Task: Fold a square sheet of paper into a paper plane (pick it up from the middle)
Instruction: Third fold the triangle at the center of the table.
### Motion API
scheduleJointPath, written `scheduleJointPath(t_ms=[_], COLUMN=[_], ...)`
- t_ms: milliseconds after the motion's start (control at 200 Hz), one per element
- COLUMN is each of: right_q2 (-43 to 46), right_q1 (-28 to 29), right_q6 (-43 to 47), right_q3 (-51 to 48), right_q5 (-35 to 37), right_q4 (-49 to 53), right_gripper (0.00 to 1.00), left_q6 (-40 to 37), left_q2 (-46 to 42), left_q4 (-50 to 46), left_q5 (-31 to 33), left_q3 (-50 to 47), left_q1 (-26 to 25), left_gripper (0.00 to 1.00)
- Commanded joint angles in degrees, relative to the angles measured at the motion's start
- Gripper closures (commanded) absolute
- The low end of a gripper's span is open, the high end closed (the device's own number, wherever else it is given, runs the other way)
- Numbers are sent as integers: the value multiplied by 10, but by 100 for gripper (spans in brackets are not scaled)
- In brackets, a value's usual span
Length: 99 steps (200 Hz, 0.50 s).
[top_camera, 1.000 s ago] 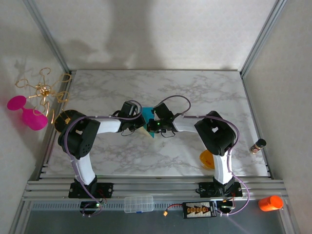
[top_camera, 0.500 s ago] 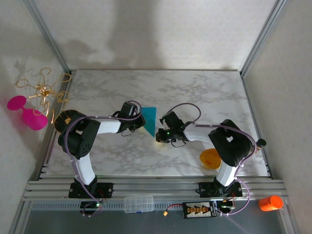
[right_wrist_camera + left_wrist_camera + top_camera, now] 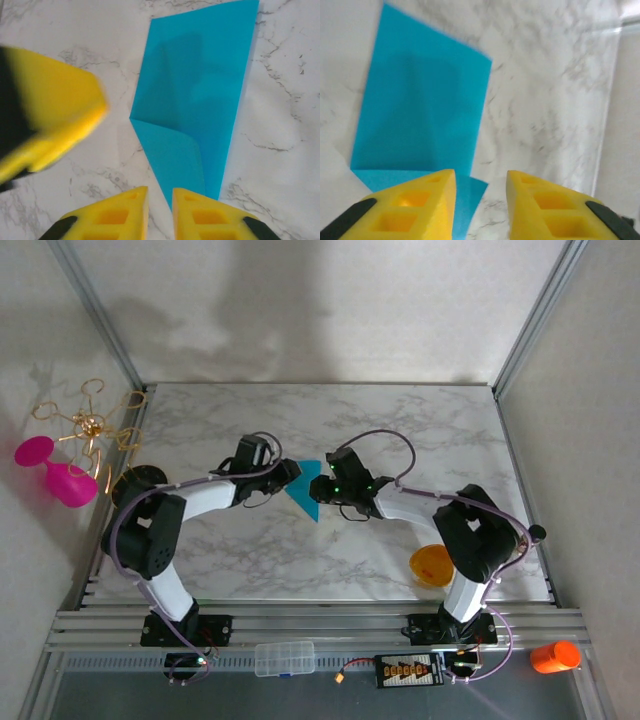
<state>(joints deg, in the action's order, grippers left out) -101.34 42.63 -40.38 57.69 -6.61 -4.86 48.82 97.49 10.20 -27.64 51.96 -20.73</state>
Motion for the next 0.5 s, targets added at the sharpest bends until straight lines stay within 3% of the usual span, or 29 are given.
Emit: scheduleJointPath(t_ms=[0, 185, 310, 491], right_q2=[-35, -86, -119, -148], right_q1=[1, -2, -4, -6], right_q6=[0, 3, -24, -39], right_q3=[38, 84, 113, 115], right_q5=[-3, 0, 62, 55], right_q4=[-10, 8, 59, 48], right_gripper=[82, 82, 79, 77], left_q6=[15, 10, 24, 48], left_q2=[-37, -49, -32, 1], left_q4=[3, 10, 34, 55], left_q5=[-3, -11, -26, -47], left_q3=[-25, -61, -72, -60], left_q1=[27, 49, 50, 48], left_gripper=[59, 50, 44, 44])
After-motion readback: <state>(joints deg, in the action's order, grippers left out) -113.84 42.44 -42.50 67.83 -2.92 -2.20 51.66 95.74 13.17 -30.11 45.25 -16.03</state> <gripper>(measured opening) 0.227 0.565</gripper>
